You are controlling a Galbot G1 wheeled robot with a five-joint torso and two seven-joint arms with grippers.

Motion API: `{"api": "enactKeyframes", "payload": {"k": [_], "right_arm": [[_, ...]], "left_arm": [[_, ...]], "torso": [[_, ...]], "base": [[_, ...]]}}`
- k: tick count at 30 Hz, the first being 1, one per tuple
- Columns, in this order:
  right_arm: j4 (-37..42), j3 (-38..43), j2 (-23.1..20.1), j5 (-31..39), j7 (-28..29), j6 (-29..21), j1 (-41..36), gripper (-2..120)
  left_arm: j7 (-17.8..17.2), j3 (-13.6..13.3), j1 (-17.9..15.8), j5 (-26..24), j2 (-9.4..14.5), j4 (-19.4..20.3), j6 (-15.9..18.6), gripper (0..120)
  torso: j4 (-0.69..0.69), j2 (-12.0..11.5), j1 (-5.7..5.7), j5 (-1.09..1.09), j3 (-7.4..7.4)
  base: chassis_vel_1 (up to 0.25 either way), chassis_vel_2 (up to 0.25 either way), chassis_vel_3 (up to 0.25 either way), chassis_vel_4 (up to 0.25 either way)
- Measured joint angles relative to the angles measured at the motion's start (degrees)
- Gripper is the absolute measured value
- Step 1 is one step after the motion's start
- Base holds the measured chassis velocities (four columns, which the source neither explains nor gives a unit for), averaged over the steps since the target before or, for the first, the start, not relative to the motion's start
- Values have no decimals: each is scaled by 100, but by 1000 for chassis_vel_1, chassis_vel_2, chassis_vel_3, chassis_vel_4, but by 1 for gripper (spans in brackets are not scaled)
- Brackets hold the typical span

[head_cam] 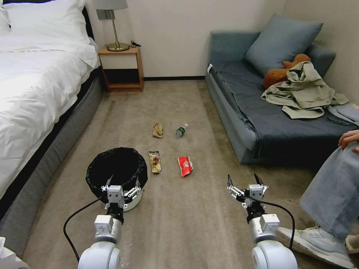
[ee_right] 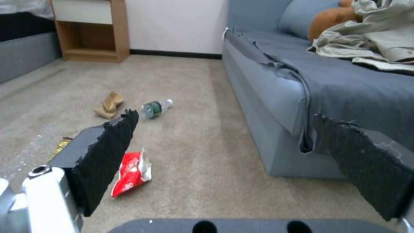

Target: Pick up the trash bin, then pick up the garbage on the floor and place it into the trash bin.

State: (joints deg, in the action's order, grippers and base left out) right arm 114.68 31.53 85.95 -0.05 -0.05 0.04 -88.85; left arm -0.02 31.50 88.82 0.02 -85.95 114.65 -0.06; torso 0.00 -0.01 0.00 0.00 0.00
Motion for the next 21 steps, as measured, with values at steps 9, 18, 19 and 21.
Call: {"api": "enactKeyframes", "payload": {"k": [9, 18, 19, 21], "right_arm": [[-4, -1, 0, 1, 1, -1, 2, 100], [-8, -1, 0, 3, 2, -2, 3, 100], [-8, -1, 0, 4, 3, -3, 3, 100], [-8, -1, 0, 4, 4, -3, 3, 100]], "left_arm": [[1, 0, 0, -1, 1, -1, 0, 100], [2, 0, 0, -2, 1, -4, 1, 100], [1, 0, -1, -2, 0, -5, 1, 100], [1, 0, 0, -2, 0, -5, 2, 100]], "torso": [[0, 0, 0, 0, 0], [0, 0, 0, 0, 0], [0, 0, 0, 0, 0], [0, 0, 0, 0, 0]], "base": [[0, 0, 0, 0], [0, 0, 0, 0], [0, 0, 0, 0], [0, 0, 0, 0]]}}
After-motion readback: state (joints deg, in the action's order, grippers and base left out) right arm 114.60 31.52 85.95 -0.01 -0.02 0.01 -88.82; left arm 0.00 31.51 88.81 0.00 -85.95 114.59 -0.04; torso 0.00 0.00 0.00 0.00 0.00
